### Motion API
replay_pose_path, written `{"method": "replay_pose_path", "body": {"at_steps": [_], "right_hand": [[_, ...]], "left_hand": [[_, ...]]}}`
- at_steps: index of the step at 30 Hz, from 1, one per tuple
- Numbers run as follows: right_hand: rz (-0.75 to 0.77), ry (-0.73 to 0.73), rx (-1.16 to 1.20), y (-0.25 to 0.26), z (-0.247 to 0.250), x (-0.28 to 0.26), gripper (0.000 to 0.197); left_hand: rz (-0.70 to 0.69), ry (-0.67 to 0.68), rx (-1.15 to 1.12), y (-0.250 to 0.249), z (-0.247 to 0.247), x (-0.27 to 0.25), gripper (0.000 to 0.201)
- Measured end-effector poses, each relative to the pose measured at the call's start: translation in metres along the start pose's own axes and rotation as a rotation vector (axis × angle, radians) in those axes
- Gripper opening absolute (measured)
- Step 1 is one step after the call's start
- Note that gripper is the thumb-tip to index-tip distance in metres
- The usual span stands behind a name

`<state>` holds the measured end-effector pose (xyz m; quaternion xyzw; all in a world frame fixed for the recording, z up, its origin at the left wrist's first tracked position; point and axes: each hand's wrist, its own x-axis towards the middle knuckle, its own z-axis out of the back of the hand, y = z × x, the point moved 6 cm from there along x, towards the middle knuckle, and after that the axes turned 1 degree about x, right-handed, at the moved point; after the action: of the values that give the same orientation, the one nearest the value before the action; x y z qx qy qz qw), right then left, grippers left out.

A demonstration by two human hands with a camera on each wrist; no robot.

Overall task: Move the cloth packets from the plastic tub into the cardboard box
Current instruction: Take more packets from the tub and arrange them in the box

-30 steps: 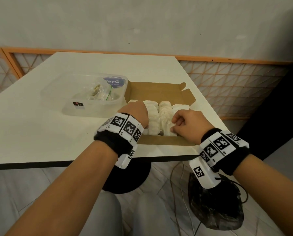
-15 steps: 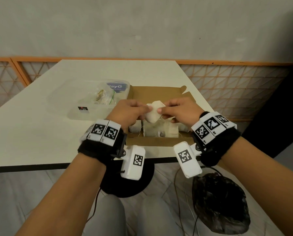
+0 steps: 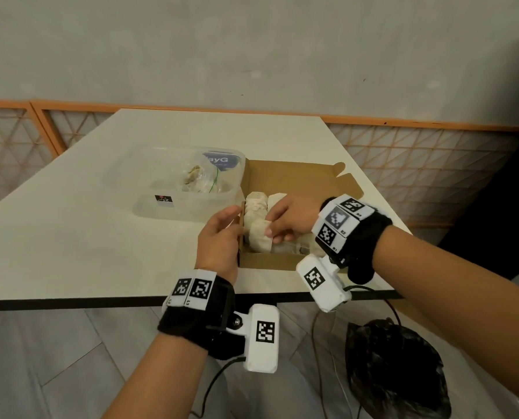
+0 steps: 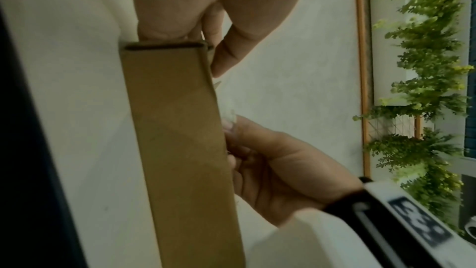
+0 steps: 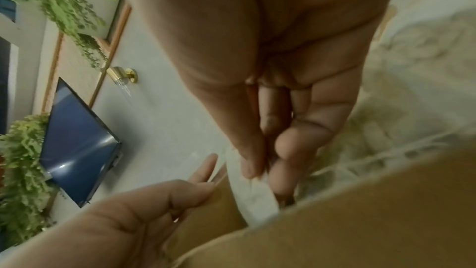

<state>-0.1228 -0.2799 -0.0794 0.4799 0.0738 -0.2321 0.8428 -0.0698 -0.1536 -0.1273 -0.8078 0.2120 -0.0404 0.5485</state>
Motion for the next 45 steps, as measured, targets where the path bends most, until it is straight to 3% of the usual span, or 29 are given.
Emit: {"method": "replay_pose_path", "body": {"at_steps": [5,8,13,20,23,25,27,31,37,39,42,45], "right_hand": [[-0.047,-0.076,0.095,0.0,-0.001,0.014,0.025],[-0.013,-0.11,0.003,0.006,0.006,0.011,0.023],[0.187,-0.411,-0.046,0.027,0.033,-0.008,0.009],[0.282,-0.338,0.103,0.075,0.008,0.015,0.009],[0.301,-0.401,0.101,0.101,0.001,0.037,0.004],[0.273,-0.424,-0.084,0.119,-0.006,0.053,0.031],[0.198,-0.4,-0.331,0.131,-0.018,0.063,0.038],[0.174,-0.318,-0.65,0.13,-0.041,0.084,0.027],[0.123,-0.403,-0.427,0.121,-0.021,0.089,0.039],[0.112,-0.37,-0.425,0.119,-0.024,0.088,0.046],[0.148,-0.278,-0.476,0.125,-0.035,0.086,0.049],[0.165,-0.229,-0.56,0.122,-0.044,0.091,0.039]], "left_hand": [[0.005,-0.021,0.006,0.002,0.0,0.0,0.039],[-0.022,-0.033,0.074,0.001,0.003,0.003,0.037],[-0.21,-0.058,0.177,-0.031,0.01,0.007,0.025],[-0.44,-0.106,0.357,-0.118,0.038,0.048,0.02],[-0.424,-0.15,0.57,-0.129,0.058,0.069,0.014],[-0.404,-0.166,0.65,-0.128,0.069,0.077,0.016],[-0.389,-0.174,0.668,-0.127,0.074,0.081,0.017],[-0.367,-0.143,0.713,-0.123,0.077,0.083,0.019],[-0.416,-0.065,1.032,-0.141,0.062,0.092,0.043],[-0.35,-0.046,1.203,-0.141,0.057,0.096,0.047],[-0.232,0.02,1.517,-0.13,0.053,0.098,0.043],[-0.233,0.09,1.567,-0.122,0.051,0.092,0.032]]}}
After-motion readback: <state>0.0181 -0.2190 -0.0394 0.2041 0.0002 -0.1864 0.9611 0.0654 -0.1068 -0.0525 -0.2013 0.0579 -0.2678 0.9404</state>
